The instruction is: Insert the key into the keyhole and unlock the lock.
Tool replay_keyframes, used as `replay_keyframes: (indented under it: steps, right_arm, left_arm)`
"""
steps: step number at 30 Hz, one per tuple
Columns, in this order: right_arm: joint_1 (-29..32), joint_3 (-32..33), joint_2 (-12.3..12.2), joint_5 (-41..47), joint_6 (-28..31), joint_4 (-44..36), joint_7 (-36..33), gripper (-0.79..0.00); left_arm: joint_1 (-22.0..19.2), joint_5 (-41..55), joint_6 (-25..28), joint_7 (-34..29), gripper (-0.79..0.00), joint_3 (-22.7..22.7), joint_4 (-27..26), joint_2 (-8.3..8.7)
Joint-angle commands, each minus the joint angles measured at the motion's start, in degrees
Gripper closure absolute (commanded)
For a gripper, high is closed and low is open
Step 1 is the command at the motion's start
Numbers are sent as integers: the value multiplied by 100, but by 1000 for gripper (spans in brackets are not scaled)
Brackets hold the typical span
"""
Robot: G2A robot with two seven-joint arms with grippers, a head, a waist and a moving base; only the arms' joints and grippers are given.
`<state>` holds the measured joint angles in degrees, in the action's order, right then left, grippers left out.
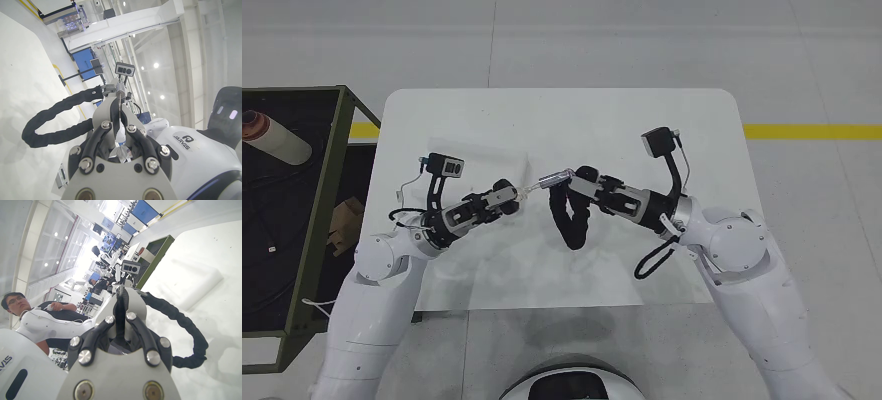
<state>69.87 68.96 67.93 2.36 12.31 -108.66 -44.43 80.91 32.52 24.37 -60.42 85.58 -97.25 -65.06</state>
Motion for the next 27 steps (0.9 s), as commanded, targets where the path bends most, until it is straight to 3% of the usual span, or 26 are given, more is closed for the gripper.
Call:
replay_keyframes:
  steps: [1, 18, 19, 21, 27]
  right_arm:
    - [-9, 1, -1, -19, -23, -16, -17, 0]
    - [-211, -154, 29, 332, -256, 170, -281, 0]
    - [-222, -151, 29, 333, -274, 180, -287, 0]
    - [-238, -151, 30, 354, -316, 181, -309, 0]
    - [-249, -182, 32, 312, -361, 145, -354, 0]
  left_arm:
    - [0, -20, -15, 0, 0, -1, 1, 1]
    - [52, -107, 110, -236, 0, -68, -78, 8]
    - [62, 26, -120, -383, 0, -144, -55, 10]
    - [35, 700, -1116, -788, 0, -294, -3, 17]
    - [35, 700, -1116, -788, 0, -294, -3, 17]
